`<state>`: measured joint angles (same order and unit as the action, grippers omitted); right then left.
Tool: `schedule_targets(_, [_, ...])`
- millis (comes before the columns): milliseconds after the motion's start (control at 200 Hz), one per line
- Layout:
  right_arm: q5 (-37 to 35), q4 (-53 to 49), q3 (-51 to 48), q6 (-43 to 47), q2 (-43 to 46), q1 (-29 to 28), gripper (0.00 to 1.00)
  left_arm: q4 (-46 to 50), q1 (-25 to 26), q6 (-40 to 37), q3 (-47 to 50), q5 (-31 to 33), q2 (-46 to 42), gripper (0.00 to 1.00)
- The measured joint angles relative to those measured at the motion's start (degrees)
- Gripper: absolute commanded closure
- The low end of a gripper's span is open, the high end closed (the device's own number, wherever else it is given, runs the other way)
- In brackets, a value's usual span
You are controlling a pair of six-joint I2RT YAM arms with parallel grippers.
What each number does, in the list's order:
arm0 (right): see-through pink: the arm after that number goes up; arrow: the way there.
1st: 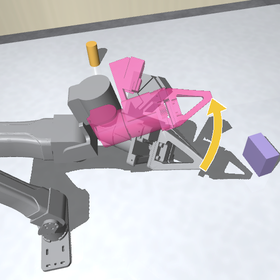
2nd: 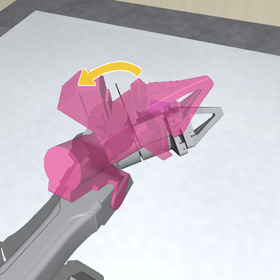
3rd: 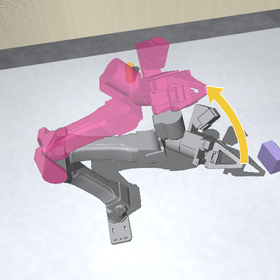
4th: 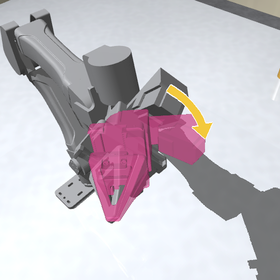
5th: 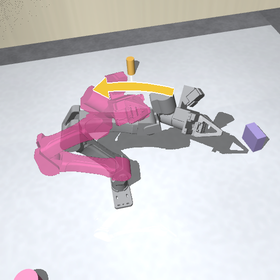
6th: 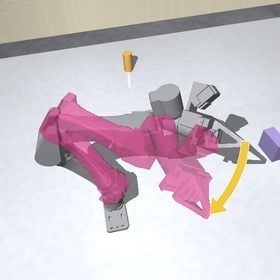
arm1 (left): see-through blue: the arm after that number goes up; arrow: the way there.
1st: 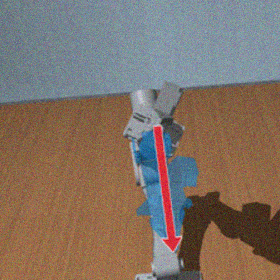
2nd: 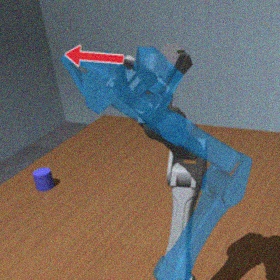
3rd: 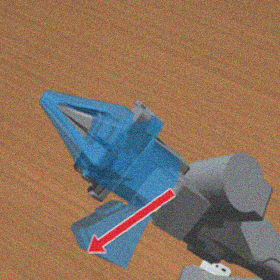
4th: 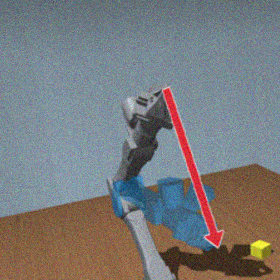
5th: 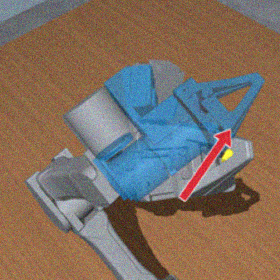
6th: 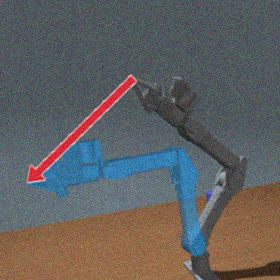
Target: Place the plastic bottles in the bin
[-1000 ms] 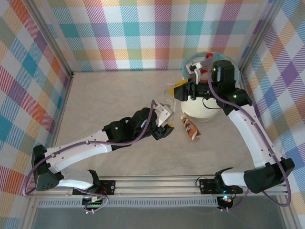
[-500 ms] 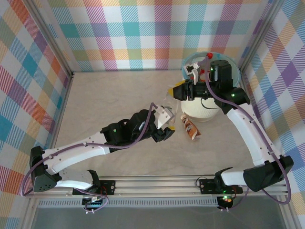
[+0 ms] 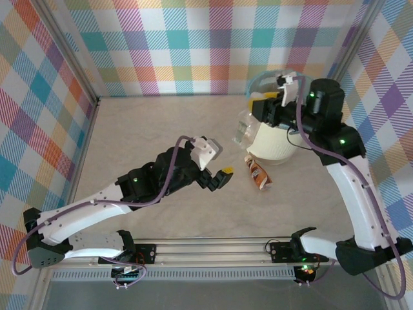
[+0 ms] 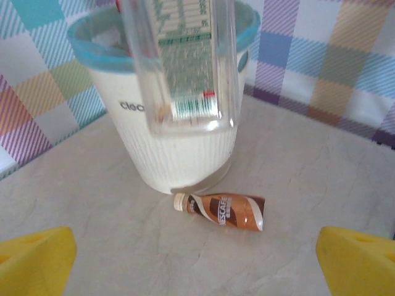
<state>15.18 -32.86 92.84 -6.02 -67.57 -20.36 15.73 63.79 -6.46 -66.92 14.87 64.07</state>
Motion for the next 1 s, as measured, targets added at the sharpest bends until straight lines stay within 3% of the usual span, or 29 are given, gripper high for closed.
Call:
schedule_targets(235, [-20.8,5.2,4.2,8.6,-0.6,0.2,0.72,-1.2,0.0,1.1,1.6,1.7,-2.2,0.00])
schedule_targets(400, [-30.7,12.5,4.4,16.0,-6.2,0.3,0.72,-1.1,0.0,1.8,2.8,2.4,-2.2,0.00])
schedule_targets(605, [-33.9,19.3,2.8,19.0,-15.1,0.6,0.75,-1.4,0.0,2.6,3.4,2.8,-2.2,0.00])
schedule_targets(1000, [-35.1,29.5,-3.2,18.9,-21.6,0.8,0.70,-1.5,0.0,3.9,5.0,4.4,-3.8,0.00])
